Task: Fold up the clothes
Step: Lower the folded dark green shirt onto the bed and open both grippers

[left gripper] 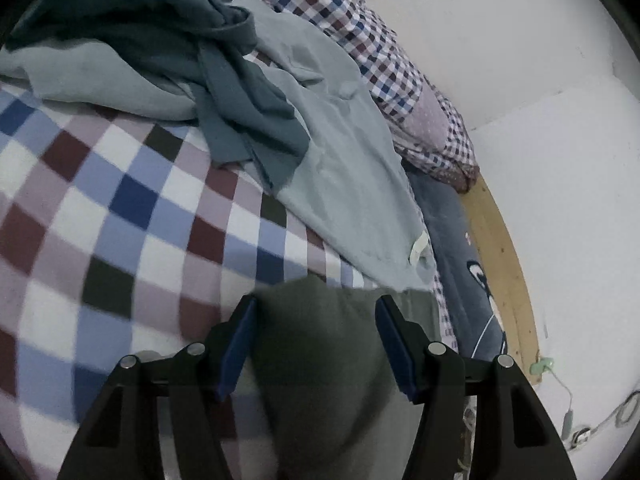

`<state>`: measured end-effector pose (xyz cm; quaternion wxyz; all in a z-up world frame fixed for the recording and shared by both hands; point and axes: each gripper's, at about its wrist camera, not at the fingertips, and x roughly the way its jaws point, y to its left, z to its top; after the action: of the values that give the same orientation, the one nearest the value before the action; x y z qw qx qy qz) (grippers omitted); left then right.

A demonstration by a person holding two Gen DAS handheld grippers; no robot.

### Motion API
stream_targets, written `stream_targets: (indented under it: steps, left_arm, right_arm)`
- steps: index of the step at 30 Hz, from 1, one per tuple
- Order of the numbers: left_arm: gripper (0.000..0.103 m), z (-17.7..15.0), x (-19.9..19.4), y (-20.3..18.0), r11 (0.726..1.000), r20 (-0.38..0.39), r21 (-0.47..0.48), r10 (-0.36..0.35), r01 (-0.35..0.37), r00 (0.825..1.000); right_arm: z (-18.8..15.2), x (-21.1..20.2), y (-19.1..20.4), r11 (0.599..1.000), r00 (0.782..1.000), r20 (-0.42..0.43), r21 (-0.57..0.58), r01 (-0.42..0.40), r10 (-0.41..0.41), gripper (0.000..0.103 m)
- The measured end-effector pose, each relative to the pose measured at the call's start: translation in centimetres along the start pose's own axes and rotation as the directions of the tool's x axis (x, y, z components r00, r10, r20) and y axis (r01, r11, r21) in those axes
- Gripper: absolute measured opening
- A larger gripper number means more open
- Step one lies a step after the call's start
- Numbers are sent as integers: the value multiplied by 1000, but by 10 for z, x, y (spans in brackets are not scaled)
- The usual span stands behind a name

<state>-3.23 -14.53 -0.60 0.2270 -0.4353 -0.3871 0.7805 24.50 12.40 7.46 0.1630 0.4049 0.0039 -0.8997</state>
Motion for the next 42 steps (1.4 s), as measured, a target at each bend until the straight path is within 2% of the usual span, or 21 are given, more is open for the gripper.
stream_targets:
  steps: [3, 6, 11, 14, 18, 19, 21, 24, 27, 30, 31, 32, 33, 34, 35, 37, 38, 40, 41, 42]
  left_arm:
    - [30, 1, 2, 7, 999, 8, -42, -9, 9, 1000]
    - [14, 4, 3, 11, 998, 31, -59, -20, 22, 999]
    - [7, 6, 2, 11, 998, 60, -53, -38, 41, 997]
    - [6, 7, 2, 9, 999, 68, -34, -39, 42, 997]
    - [3, 9, -3, 8, 999, 102, -28, -31, 34, 994]
    - [2, 9, -6, 10, 999, 112, -37, -35, 39, 993]
    - [1, 9, -13, 11, 997, 137, -47, -55, 62, 989]
    - [0, 9, -20, 7, 996, 175, -36, -70, 77, 982]
    - [0, 9, -25, 5, 999, 192, -10, -48, 51, 980]
    - [0, 9, -23, 16, 999, 199, -39, -20, 29, 980]
    - [0, 9, -21, 18, 999, 198, -47, -11, 21, 980]
    - [0, 9, -20, 19, 999, 196, -52, 1, 9, 981]
    - [0, 9, -19, 18, 998, 198, -56, 19, -8, 980]
    - [0, 10, -19, 18, 998, 199, -58, 31, -19, 980]
    - [1, 11, -20, 17, 998, 203, -57, 51, -41, 978]
    - [0, 12, -27, 14, 989, 240, -47, 151, -144, 959]
    - [0, 13, -32, 10, 983, 261, -34, 182, -179, 948]
    - [0, 16, -41, 0, 979, 282, -15, 198, -202, 939]
    - [2, 17, -43, -7, 977, 290, 6, 201, -212, 936]
    - [9, 15, -44, -18, 974, 294, 47, 197, -220, 935]
  right_arm:
    - [12, 5, -17, 999, 1000, 9, 32, 26, -26, 44]
    - [49, 9, -44, 998, 996, 75, 55, 41, -45, 48]
    - [124, 52, -92, 992, 996, 90, 126, -30, 19, 50]
    - [160, 92, -113, 983, 997, 48, 169, -75, 68, 50]
    - [183, 145, -127, 982, 993, -55, 166, -91, 101, 50]
    - [186, 154, -128, 982, 991, -76, 160, -99, 112, 48]
    - [187, 162, -124, 985, 987, -91, 121, -119, 130, 5]
    - [194, 150, -113, 990, 990, -42, 44, -132, 134, 4]
    - [202, 143, -105, 995, 995, 4, -7, -97, 97, 4]
    - [204, 157, -102, 999, 1000, -18, -42, -24, 23, 4]
    - [203, 166, -99, 997, 999, -40, -77, 27, -30, 4]
    - [202, 176, -96, 986, 990, -68, -123, 116, -125, 4]
    - [200, 184, -95, 963, 969, -85, -162, 216, -232, 3]
    - [199, 187, -98, 939, 946, -88, -176, 295, -313, 5]
    - [199, 184, -102, 930, 933, -87, -149, 335, -350, 5]
    - [201, 166, -110, 938, 935, -70, -49, 344, -347, 6]
    - [201, 156, -108, 946, 945, -45, -15, 324, -324, 10]
    - [201, 132, -95, 974, 975, 28, 47, 220, -222, 22]
    - [200, 126, -89, 984, 984, 57, 63, 166, -169, 39]
    - [198, 120, -79, 993, 991, 90, 72, 95, -101, 47]
